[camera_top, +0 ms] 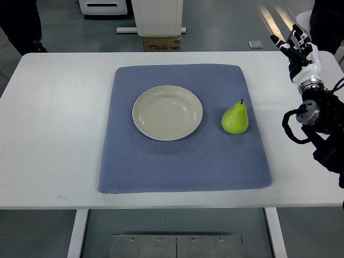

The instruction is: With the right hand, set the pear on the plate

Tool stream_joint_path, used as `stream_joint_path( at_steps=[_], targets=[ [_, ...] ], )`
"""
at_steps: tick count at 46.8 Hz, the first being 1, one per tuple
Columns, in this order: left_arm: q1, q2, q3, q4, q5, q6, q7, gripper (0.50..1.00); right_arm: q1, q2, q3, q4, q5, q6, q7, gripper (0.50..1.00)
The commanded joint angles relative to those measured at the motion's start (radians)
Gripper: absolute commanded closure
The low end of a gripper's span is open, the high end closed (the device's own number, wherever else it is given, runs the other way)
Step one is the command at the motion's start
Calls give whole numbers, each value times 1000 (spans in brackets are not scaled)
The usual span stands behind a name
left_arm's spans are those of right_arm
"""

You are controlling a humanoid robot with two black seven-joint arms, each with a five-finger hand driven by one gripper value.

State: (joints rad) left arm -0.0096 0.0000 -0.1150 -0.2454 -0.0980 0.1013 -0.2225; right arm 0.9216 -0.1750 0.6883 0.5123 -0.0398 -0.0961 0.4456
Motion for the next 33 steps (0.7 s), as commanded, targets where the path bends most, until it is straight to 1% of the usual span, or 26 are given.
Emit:
stream_joint_path(
  at_steps=[1,13,27,33],
  targets=[
    [0,0,0,0,0,0,0,500,0,-1,-1,-2,0,1,15,500],
    [0,0,0,0,0,0,0,500,-10,5,-9,-2,0,-1,100,500],
    [0,0,0,0,0,0,0,500,5,-1,11,15,1,2,102,500],
    [-1,0,0,0,0,0,0,500,-3,0,66,28,3,2,100,500]
  ],
)
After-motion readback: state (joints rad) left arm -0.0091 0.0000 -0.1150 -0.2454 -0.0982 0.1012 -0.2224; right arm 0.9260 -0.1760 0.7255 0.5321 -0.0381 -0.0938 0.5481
